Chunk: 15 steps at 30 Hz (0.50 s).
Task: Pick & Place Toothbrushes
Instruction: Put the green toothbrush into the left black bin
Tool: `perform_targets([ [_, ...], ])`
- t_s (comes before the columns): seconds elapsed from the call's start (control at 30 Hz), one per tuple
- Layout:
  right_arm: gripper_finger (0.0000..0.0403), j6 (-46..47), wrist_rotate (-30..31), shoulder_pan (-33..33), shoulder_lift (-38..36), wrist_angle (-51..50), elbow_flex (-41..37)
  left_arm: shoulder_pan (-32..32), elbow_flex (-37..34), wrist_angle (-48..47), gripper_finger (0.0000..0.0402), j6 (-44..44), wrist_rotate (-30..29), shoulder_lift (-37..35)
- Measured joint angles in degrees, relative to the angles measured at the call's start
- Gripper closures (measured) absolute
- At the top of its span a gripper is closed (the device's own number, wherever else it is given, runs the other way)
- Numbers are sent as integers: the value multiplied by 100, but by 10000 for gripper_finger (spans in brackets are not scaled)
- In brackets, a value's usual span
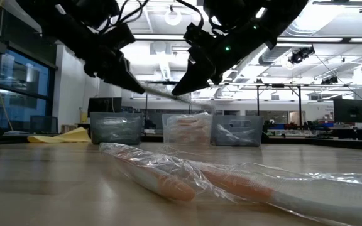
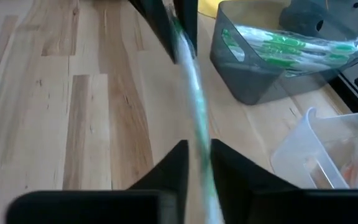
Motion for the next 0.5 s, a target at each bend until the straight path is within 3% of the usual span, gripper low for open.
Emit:
perform_targets([
  [0.33,211,336,-23,66,-533,-342,0,4,-6,-355,385,-307,-1247,-213],
  [0.5,175,358,632,190,-1025,-633,2,7,0,-619,385,-744,-2271,-660],
])
